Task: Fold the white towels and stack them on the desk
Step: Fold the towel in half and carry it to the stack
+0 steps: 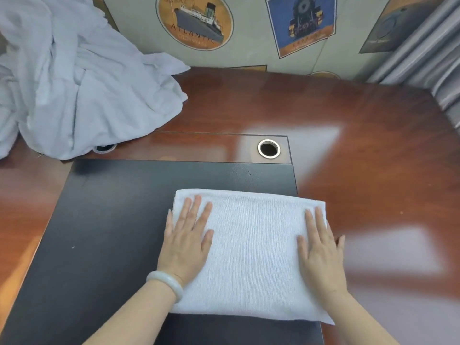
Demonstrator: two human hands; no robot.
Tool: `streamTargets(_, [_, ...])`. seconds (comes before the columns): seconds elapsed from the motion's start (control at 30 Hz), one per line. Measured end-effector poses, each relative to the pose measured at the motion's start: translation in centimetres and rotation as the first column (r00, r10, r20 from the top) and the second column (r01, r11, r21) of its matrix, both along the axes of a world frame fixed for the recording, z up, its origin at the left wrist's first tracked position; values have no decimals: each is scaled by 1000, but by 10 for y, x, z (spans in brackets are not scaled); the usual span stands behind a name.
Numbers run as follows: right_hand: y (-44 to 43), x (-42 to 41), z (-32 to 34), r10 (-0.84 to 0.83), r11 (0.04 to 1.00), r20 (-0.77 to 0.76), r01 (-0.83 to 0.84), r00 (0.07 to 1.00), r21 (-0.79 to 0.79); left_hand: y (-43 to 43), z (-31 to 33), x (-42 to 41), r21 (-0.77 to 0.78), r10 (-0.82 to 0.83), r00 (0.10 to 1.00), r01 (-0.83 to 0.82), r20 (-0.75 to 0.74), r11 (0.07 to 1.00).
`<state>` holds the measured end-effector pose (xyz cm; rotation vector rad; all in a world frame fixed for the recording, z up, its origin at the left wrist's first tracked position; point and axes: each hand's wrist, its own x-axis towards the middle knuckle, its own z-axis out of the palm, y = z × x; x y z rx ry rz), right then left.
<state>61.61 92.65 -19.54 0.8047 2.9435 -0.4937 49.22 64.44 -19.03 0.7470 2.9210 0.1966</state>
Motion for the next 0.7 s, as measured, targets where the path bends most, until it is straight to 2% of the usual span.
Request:
streamTargets(0.17, [2,-4,-5,-14,1000,-24,14,1000,0,2,-1,-2,-29,8,1000,-8,14,1000])
streamTargets(0.3, [1,-4,0,-22,1000,24,22,999,-7,-1,2,-1,-8,25,997,-25,79,1000])
streamTargets(0.43, [1,-6,8,-10,999,100,15,995,-47,-1,20,-4,78,36,960,-60,276,995])
streamTargets(0.5, [3,-8,13,6,996,138,6,990,-88,-8,36,2,103,151,905,-207,398,973])
streamTargets(0.6, [10,-10,27,48,973,114,-21,992,-228,-24,56,15,178,400,743,-564,537,807])
streamTargets(0.63, [13,-9,34,30,948,65,-7,997,-317,-28,59,17,158,443,679,-631,586,760])
streamTargets(0.7, [18,0,43,-116,891,-44,84,992,-447,-35,62,16,97,476,586,-691,656,716])
